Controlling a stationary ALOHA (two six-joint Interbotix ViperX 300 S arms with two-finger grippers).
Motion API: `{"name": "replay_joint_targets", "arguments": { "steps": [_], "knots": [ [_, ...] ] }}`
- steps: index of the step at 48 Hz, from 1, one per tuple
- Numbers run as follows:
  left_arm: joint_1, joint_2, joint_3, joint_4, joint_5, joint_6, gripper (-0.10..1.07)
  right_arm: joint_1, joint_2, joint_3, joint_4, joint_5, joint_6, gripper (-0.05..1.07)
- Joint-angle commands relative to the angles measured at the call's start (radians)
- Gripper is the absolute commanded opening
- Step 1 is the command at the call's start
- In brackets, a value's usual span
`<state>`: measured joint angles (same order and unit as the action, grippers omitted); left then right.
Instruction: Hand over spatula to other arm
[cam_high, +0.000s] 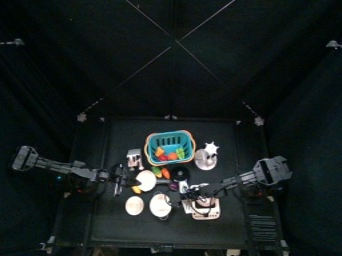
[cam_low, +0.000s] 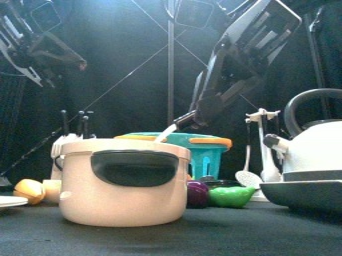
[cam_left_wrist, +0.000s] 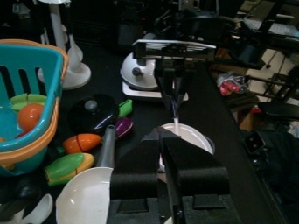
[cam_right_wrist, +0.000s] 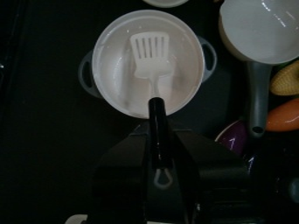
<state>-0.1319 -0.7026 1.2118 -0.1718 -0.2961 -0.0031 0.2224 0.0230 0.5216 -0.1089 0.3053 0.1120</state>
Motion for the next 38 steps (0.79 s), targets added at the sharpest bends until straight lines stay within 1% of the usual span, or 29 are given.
{"name": "replay_joint_targets", "arguments": {
  "steps": [1, 10, 21, 34, 38],
  "knots": [
    [0.002, 0.0, -0.011, 0.0, -0.005, 0.003, 0.37, 0.008, -0.055, -0.009, 0.002, 0.002, 0.002, 0.54],
    [0.003, 0.0, -0.011, 0.0, -0.005, 0.005, 0.37, 0.011, -0.097, -0.002, -0.003, 0.018, -0.002, 0.54],
    [0.003, 0.0, -0.011, 0.002, -0.005, 0.006, 0.37, 0.006, -0.172, 0.015, -0.005, 0.048, -0.005, 0.54],
    [0.006, 0.0, -0.008, 0.002, -0.008, 0.006, 0.37, -0.006, -0.314, 0.06, -0.026, 0.124, 0.0, 0.54],
    [0.008, 0.002, -0.012, 0.0, -0.012, 0.006, 0.37, -0.015, -0.364, 0.086, -0.034, 0.146, 0.002, 0.54]
  ]
}}
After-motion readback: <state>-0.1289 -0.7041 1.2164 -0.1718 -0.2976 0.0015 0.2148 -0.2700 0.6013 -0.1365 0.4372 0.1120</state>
